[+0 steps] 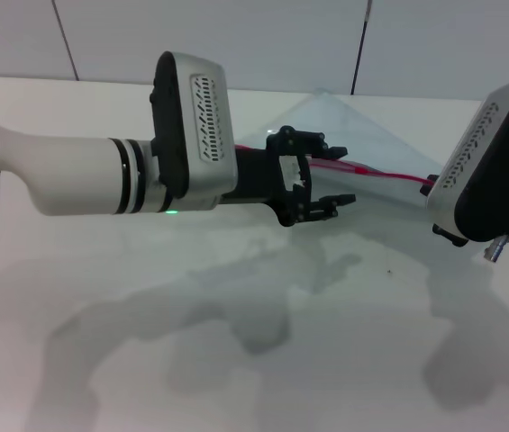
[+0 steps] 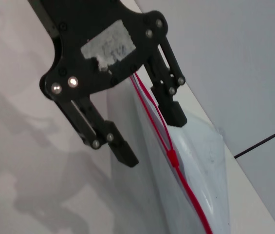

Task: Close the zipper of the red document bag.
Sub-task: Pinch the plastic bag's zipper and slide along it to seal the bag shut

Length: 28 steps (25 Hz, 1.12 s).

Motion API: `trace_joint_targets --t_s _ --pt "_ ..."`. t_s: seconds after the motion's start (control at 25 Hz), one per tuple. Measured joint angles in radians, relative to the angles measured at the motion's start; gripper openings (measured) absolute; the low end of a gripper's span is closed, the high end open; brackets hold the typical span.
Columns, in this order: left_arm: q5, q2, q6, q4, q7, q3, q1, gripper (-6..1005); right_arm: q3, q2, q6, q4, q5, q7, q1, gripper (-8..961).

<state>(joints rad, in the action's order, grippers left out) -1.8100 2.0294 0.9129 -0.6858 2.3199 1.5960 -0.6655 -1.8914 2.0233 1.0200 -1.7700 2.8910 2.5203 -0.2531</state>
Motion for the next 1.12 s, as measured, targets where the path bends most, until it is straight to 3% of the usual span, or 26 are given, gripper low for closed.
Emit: trace_joint_targets --t_s 0.36,1.12 --pt "-0.004 0.002 -0.036 0.003 -0.008 0.045 -0.006 566 0.005 -0.002 0.0 0.003 0.0 0.0 0.0 64" --pt "-0.007 0.003 -0.076 -0.024 -0.006 0.052 -0.002 564 0.0 -0.002 -0.009 0.011 0.001 0.0 -0.002 68"
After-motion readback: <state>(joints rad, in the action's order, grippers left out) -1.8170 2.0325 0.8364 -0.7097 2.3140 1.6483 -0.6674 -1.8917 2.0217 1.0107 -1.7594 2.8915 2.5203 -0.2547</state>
